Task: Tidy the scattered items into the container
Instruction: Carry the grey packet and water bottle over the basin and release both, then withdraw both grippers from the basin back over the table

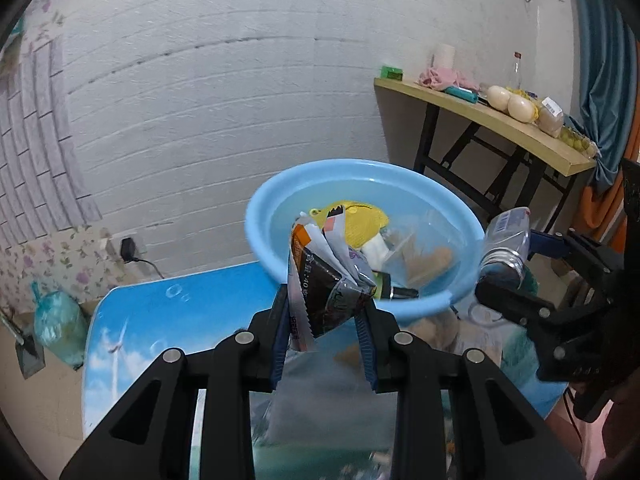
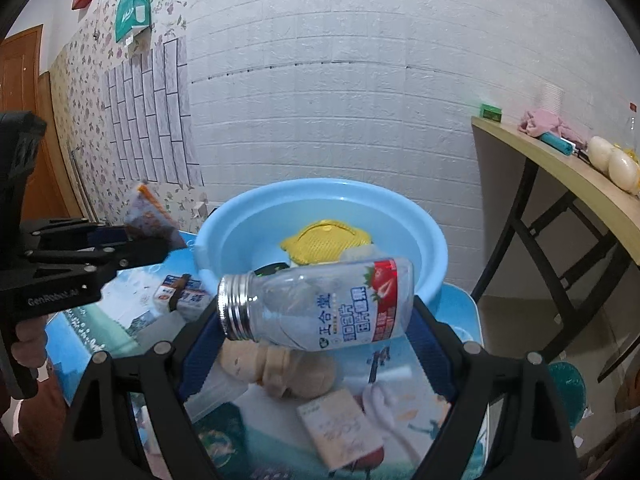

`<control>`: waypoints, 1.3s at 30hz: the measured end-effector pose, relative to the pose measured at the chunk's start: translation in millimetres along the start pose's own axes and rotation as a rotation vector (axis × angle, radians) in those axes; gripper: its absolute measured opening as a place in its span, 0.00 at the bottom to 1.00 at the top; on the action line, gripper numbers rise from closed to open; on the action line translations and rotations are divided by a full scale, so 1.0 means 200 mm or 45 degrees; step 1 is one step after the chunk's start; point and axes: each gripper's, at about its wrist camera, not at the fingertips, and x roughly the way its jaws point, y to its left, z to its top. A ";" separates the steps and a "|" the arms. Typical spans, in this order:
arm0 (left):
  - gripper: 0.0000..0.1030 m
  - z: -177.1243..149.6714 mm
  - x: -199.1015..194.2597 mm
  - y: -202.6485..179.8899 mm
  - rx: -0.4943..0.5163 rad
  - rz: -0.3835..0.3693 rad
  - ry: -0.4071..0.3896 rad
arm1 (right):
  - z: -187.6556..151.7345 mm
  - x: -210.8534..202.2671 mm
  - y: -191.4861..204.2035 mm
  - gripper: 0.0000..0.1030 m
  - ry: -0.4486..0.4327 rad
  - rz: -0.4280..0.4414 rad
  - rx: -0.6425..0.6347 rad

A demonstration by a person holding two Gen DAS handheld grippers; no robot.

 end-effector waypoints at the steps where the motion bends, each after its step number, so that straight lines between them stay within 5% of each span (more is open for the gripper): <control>1: 0.28 0.01 0.02 -0.01 0.007 -0.003 0.003 | 0.01 0.02 -0.01 0.84 0.003 0.003 0.001; 12: 0.30 0.10 0.27 -0.09 0.089 -0.015 0.062 | 0.05 0.21 -0.08 0.84 0.039 -0.007 0.003; 20: 0.32 0.09 0.27 -0.07 0.084 -0.027 0.079 | 0.03 0.26 -0.08 0.85 0.075 0.005 0.006; 24: 0.58 0.09 0.22 -0.07 0.079 -0.016 0.058 | 0.03 0.27 -0.06 0.85 0.087 0.044 -0.003; 28: 0.63 0.08 0.17 -0.06 0.073 0.004 0.043 | 0.03 0.25 -0.04 0.85 0.108 0.052 0.000; 32: 0.79 0.04 0.11 -0.01 0.025 0.032 0.048 | 0.02 0.22 -0.03 0.85 0.108 0.037 0.008; 36: 0.93 -0.02 0.04 0.05 -0.014 0.093 0.059 | 0.02 0.18 -0.03 1.00 0.111 0.025 0.034; 39: 0.97 -0.07 -0.01 0.07 -0.015 0.183 0.035 | 0.00 0.16 -0.03 1.00 0.120 0.026 0.065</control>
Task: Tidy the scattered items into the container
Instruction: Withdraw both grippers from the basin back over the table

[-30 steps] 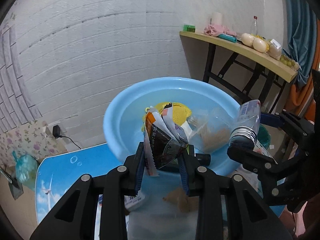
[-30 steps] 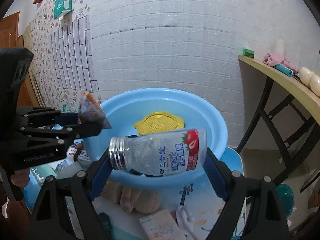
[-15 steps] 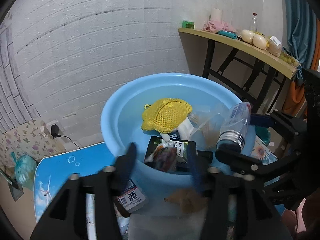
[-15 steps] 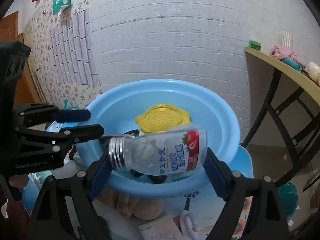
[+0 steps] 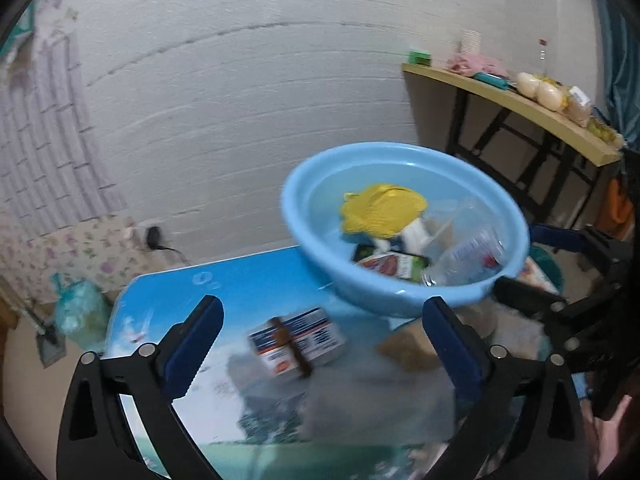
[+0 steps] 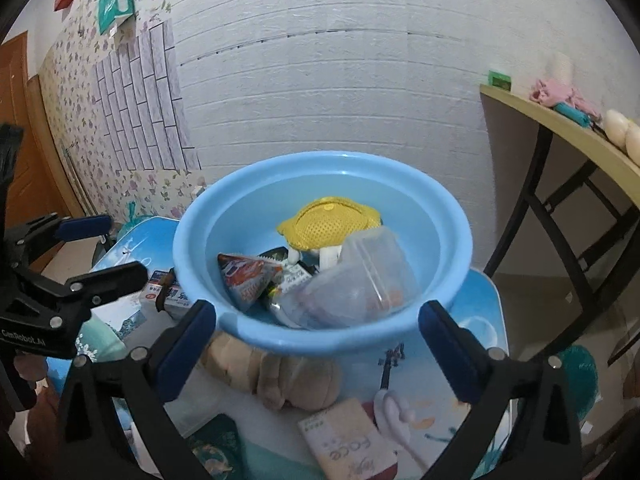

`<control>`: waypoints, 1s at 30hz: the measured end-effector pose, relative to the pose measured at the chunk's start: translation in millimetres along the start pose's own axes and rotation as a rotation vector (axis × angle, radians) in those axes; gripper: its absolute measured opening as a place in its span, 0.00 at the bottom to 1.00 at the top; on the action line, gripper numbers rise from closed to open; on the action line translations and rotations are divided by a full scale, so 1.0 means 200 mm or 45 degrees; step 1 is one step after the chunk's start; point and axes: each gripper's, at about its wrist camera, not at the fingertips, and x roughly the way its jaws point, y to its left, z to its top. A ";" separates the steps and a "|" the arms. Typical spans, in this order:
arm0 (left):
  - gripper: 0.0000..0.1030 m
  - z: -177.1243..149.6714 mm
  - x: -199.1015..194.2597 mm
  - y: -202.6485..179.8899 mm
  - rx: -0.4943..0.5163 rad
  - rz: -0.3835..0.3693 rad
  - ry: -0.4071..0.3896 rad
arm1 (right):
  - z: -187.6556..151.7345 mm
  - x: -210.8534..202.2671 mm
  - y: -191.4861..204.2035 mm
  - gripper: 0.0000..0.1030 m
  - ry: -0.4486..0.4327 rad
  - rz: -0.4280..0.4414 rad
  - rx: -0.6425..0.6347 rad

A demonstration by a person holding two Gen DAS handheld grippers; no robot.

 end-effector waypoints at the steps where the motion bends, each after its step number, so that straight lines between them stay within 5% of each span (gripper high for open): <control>1: 0.98 -0.02 -0.02 0.01 0.004 0.024 -0.009 | -0.01 -0.02 0.00 1.00 0.002 -0.005 0.008; 14: 1.00 -0.31 -0.16 0.19 -0.202 0.020 0.020 | -0.24 -0.19 0.00 1.00 0.053 -0.057 0.077; 19: 1.00 -0.41 -0.20 0.17 -0.170 0.055 0.030 | -0.33 -0.23 0.02 1.00 0.078 -0.068 0.085; 30: 1.00 -0.53 -0.24 0.05 -0.157 -0.101 0.085 | -0.44 -0.26 0.04 1.00 0.116 -0.075 0.098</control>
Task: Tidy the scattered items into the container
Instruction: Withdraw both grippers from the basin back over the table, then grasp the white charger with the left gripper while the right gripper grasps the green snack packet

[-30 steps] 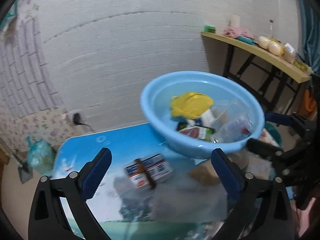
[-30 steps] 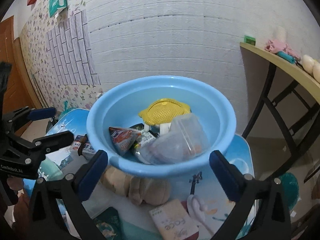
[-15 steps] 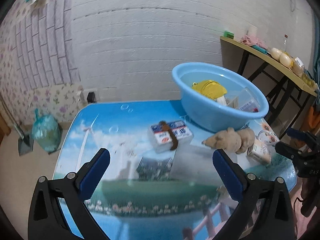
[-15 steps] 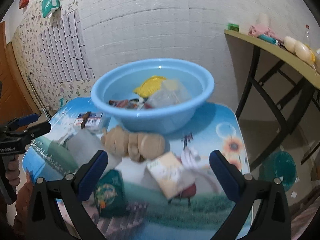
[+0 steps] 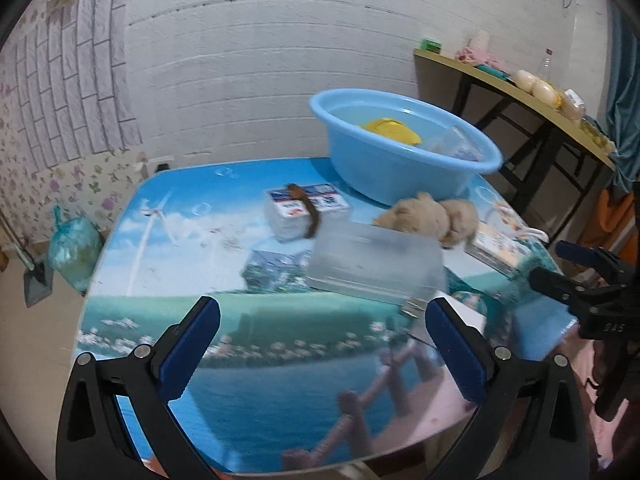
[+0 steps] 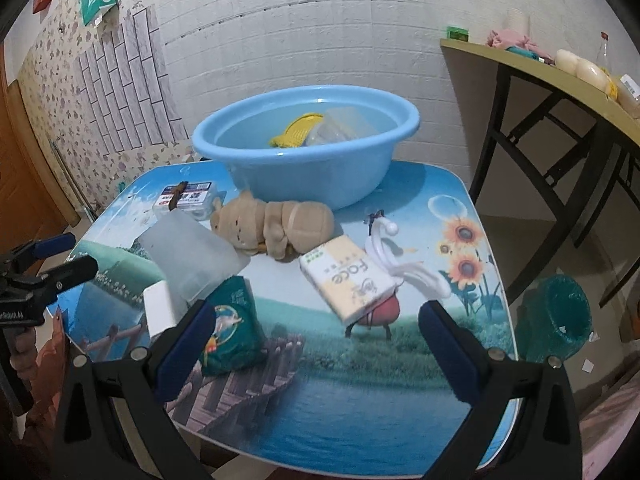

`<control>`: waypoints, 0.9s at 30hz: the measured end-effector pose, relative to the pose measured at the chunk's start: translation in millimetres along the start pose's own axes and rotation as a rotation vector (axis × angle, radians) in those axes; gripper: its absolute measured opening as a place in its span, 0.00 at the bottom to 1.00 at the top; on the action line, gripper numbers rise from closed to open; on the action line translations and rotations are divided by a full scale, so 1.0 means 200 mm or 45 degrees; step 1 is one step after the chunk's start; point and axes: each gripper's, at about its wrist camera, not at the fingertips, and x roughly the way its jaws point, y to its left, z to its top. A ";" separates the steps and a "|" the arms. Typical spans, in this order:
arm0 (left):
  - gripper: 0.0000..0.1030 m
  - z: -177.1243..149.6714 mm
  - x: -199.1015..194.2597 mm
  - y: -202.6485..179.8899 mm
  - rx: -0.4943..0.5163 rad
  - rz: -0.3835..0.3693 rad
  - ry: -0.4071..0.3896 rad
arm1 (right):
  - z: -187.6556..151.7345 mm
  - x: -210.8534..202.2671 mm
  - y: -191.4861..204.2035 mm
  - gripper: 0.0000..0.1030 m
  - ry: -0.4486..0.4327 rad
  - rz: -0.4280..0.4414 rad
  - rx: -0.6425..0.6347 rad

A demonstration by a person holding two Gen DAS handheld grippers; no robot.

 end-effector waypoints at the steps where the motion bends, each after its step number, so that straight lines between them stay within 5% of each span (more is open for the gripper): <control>1: 1.00 0.00 0.00 -0.02 0.004 -0.014 -0.001 | -0.01 0.00 0.00 1.00 0.001 -0.001 -0.005; 8: 1.00 -0.05 0.05 -0.22 0.096 -0.150 0.031 | -0.05 0.01 0.03 1.00 0.026 0.000 -0.021; 21: 0.98 -0.08 0.18 -0.33 0.300 -0.200 0.078 | -0.08 0.06 0.05 1.00 0.068 0.056 -0.055; 24: 0.79 -0.08 0.19 -0.34 0.314 -0.257 0.090 | -0.08 0.07 0.06 0.98 0.073 0.063 -0.069; 26: 0.52 -0.07 0.21 -0.33 0.309 -0.290 0.113 | -0.08 0.08 0.06 0.97 0.083 0.073 -0.067; 27: 0.47 -0.08 0.22 -0.32 0.301 -0.310 0.130 | -0.08 0.08 0.06 0.97 0.086 0.078 -0.065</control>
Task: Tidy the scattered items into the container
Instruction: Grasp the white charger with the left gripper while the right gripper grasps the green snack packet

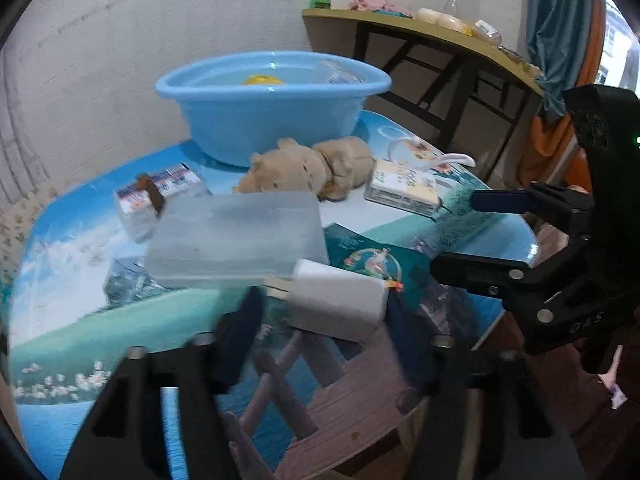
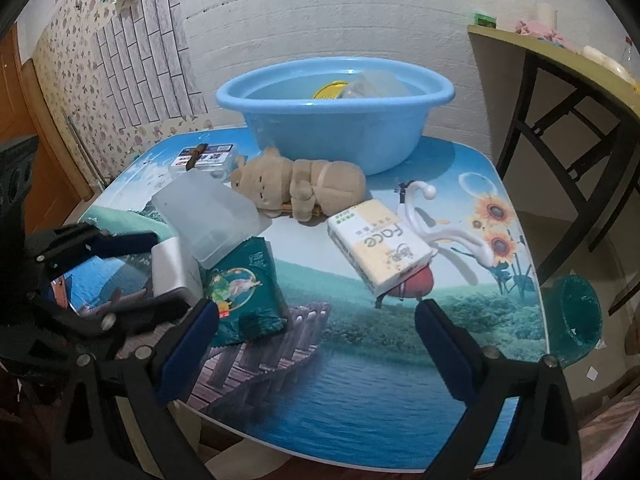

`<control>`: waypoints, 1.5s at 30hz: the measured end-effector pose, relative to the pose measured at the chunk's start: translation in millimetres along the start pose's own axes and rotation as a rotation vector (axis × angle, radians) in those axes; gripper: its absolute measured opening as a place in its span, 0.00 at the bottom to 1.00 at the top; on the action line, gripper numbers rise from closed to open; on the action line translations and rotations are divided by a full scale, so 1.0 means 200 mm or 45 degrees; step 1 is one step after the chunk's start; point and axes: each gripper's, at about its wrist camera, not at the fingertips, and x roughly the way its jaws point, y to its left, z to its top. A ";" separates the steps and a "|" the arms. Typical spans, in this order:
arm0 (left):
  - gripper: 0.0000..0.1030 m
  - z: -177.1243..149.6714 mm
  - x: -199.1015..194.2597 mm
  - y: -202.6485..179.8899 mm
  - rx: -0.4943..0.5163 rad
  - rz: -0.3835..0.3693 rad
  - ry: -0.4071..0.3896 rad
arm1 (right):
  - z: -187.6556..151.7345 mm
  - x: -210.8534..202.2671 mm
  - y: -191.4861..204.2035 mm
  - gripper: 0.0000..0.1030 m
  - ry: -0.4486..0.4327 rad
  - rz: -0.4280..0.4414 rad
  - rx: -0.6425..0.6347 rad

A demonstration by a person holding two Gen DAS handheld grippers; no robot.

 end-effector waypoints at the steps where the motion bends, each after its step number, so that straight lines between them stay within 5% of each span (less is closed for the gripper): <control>1: 0.46 0.00 0.00 0.00 -0.002 0.000 -0.001 | 0.00 0.00 0.00 0.97 0.003 0.003 0.001; 20: 0.46 -0.10 -0.15 0.19 -0.098 0.150 -0.041 | 0.02 0.15 0.22 0.87 0.034 0.044 -0.167; 27: 0.46 -0.13 -0.19 0.23 -0.129 0.178 -0.053 | -0.01 0.16 0.23 0.50 0.026 0.054 -0.219; 45: 0.47 -0.15 -0.16 0.25 -0.132 0.199 -0.038 | -0.07 0.06 0.07 0.48 0.032 -0.013 -0.091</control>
